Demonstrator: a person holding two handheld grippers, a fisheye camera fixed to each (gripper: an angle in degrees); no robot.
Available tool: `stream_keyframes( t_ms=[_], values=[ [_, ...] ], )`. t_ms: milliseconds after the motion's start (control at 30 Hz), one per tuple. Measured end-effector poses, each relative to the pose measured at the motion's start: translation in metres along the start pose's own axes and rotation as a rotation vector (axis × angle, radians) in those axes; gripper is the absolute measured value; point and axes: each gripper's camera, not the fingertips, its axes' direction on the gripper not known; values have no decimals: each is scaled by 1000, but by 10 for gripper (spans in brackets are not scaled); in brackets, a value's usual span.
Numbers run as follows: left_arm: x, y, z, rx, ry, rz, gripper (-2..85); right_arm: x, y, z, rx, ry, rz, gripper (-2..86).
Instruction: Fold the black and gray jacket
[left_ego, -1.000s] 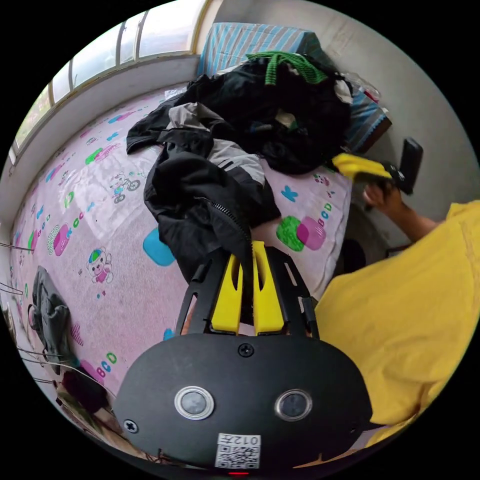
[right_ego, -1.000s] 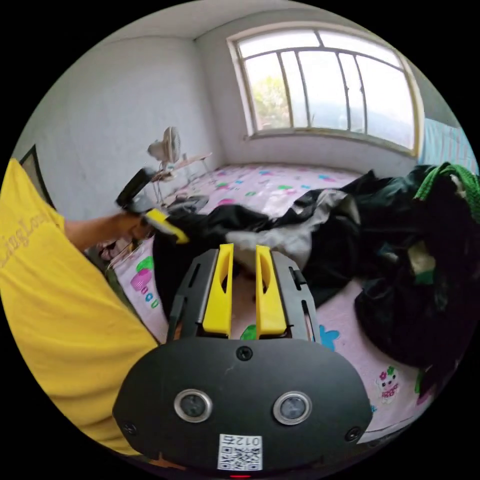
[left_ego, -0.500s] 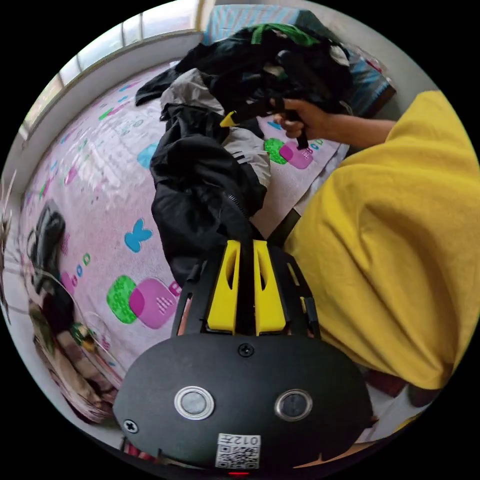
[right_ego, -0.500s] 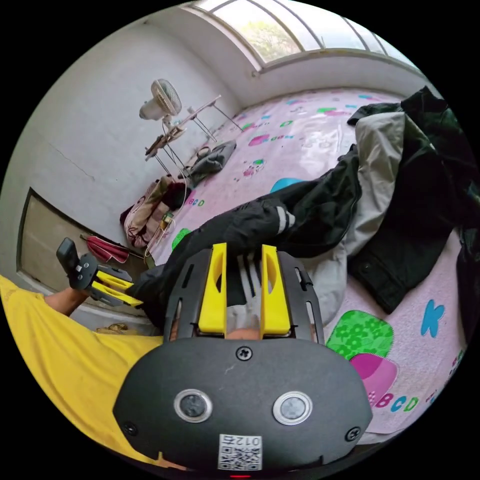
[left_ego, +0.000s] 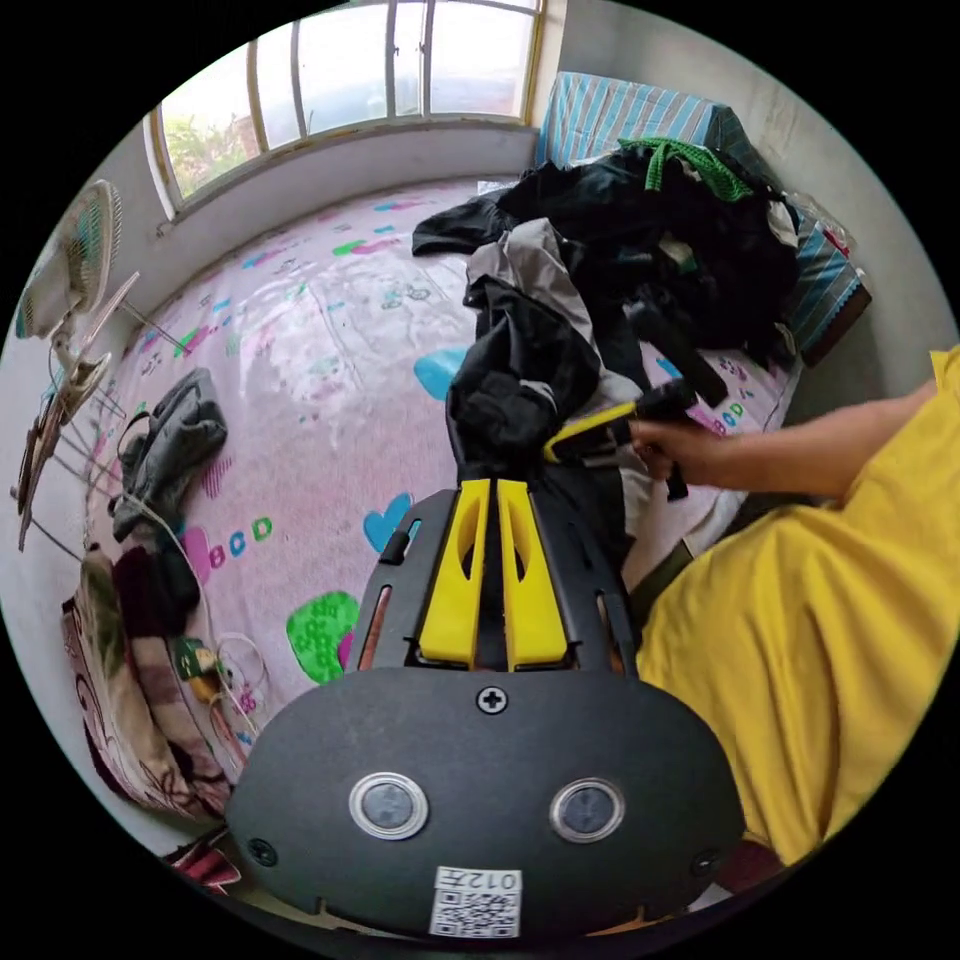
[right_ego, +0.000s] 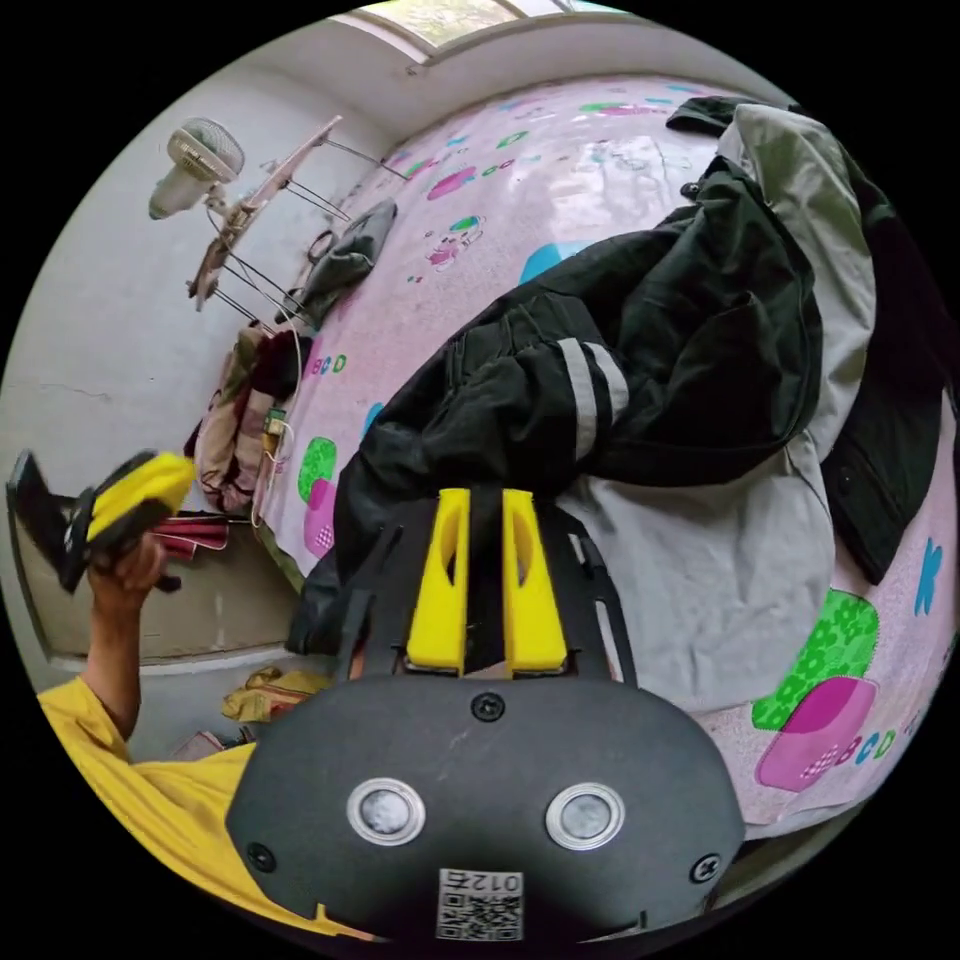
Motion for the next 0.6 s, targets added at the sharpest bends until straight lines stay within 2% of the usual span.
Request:
stream_keyframes(
  t_ms=[100,233,300,367,500,600],
  values=[
    [-7,-36,23,8,72,61,6,2,28,-21,-24,37,-95,47],
    [5,-86,84,-61,108,197,8,8,69,-50,0,122,-111,62],
    [15,-105,113,-97,72,246,12,-3,93,-73,125,322,-148,68],
    [18,-120,142,-136,66,252,14,-7,103,-85,217,425,-134,72],
    [29,-122,184,-252,200,308,12,24,90,-90,234,303,24,94],
    [58,-98,185,-298,266,403,8,51,75,-90,235,253,135,110]
  ],
)
